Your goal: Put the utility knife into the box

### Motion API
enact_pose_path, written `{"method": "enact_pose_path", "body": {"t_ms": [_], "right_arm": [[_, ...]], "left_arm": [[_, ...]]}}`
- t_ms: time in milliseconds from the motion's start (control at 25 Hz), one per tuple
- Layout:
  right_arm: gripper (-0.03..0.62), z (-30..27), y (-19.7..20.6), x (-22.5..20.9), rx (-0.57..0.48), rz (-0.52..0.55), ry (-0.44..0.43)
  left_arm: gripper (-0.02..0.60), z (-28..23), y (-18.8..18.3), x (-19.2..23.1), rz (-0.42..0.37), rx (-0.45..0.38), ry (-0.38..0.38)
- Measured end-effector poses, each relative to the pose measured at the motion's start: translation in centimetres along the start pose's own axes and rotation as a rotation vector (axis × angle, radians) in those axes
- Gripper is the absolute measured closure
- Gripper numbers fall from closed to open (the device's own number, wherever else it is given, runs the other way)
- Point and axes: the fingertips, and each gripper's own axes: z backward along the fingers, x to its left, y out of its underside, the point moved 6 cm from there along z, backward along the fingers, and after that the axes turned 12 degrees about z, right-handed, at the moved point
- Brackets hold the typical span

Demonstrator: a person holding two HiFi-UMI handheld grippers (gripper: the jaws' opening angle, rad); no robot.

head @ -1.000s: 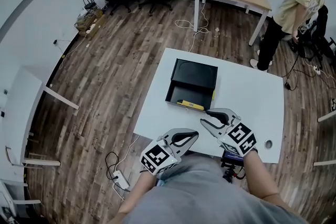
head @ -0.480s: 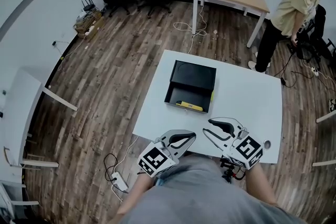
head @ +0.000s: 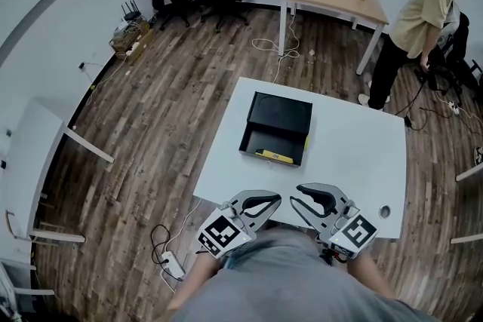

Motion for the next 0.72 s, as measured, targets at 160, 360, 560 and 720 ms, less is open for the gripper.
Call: {"method": "enact_pose_path", "body": {"t_ms": [160, 360, 560, 720], "right_arm": [[0.507, -0.2, 0.6, 0.5, 0.017, 0.006, 0.009], [0.534, -0.1, 0.6, 0.6, -0.004, -0.007, 0.041], [0.542, 0.2, 1.2, 0.9, 0.001, -0.001, 0.067], [0.545, -0.1, 1.3, 1.2, -0.006, -0.017, 0.079]], "left_arm": [[0.563, 0.3, -0.2, 0.1, -0.006, -0.005, -0.008], [0.563, 0.6, -0.2, 0.0, -0.009, -0.012, -0.015], [0.563, 0.7, 0.3, -0.5, -0.010, -0.020, -0.020], [0.563, 1.3, 0.3, -0.5, -0.006, -0.025, -0.023]]}}
